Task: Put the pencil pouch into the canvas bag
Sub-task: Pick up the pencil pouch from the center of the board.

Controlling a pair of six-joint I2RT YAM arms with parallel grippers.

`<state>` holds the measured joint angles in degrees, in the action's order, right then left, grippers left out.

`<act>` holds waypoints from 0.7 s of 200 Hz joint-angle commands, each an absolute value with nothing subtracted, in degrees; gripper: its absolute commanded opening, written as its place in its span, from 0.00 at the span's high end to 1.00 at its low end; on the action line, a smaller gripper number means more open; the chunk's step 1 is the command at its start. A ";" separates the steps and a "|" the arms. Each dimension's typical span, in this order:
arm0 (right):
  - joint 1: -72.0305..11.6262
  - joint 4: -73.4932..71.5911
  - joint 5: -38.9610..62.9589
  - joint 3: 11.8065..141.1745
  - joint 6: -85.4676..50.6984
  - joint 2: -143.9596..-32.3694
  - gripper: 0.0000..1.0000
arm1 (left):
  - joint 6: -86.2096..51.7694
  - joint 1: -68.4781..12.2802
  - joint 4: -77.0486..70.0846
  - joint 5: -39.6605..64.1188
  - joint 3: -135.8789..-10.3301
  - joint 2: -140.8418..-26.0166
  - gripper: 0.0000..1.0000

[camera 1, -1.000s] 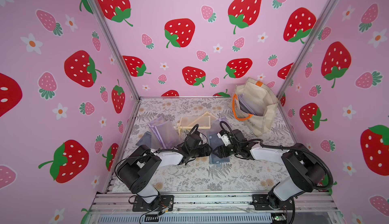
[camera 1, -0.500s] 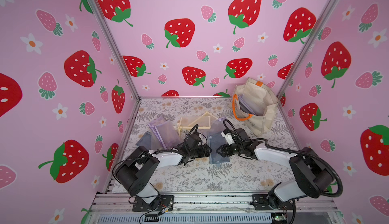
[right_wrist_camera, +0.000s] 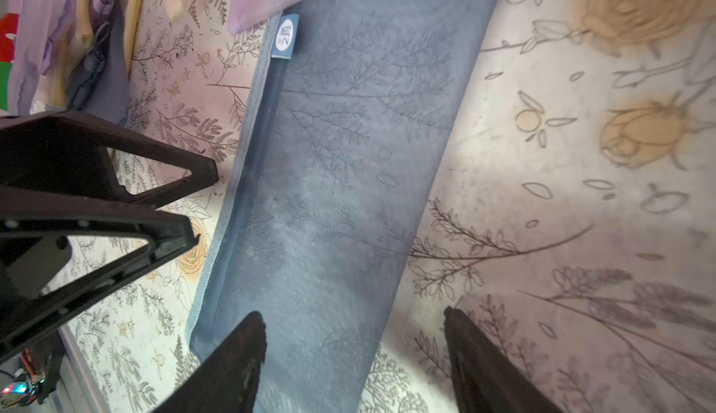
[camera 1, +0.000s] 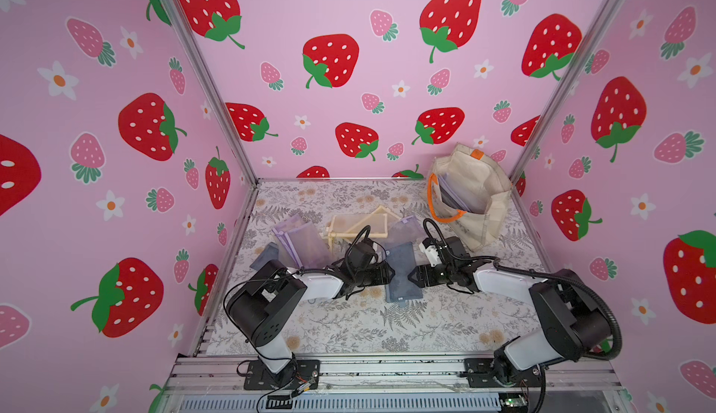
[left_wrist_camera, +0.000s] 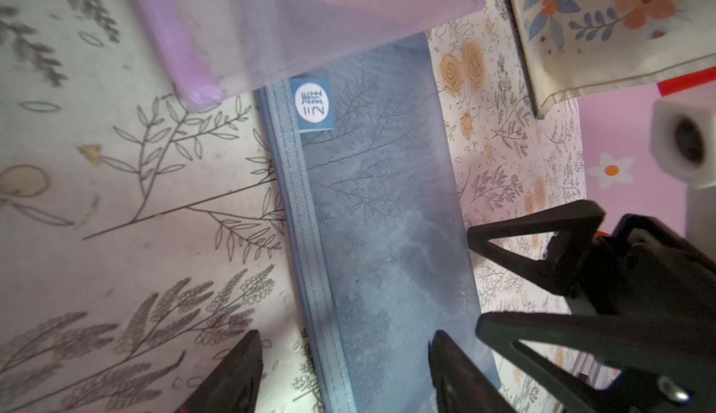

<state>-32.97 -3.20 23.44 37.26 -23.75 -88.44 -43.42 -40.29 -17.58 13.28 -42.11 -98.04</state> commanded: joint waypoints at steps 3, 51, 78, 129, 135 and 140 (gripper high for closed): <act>-32.52 -8.18 27.83 37.00 -26.41 -91.73 0.26 | -44.55 -41.41 -15.51 14.20 -43.25 -101.60 0.33; -32.48 -12.60 31.22 36.99 -28.73 -94.74 0.26 | -45.70 -42.18 -17.45 14.95 -43.58 -104.14 0.43; -32.52 -13.62 32.21 37.09 -29.74 -94.45 0.27 | -45.88 -42.55 -17.56 15.17 -43.52 -104.33 0.50; -32.52 -12.36 31.42 36.42 -29.30 -91.09 0.34 | -45.31 -42.68 -18.33 15.99 -43.20 -103.75 0.69; -32.52 -12.06 31.25 36.70 -29.11 -91.12 0.37 | -45.27 -42.78 -18.28 16.08 -43.23 -103.76 0.71; -32.52 -11.88 31.31 36.92 -28.90 -91.39 0.39 | -45.25 -42.88 -18.26 16.19 -43.20 -103.73 0.73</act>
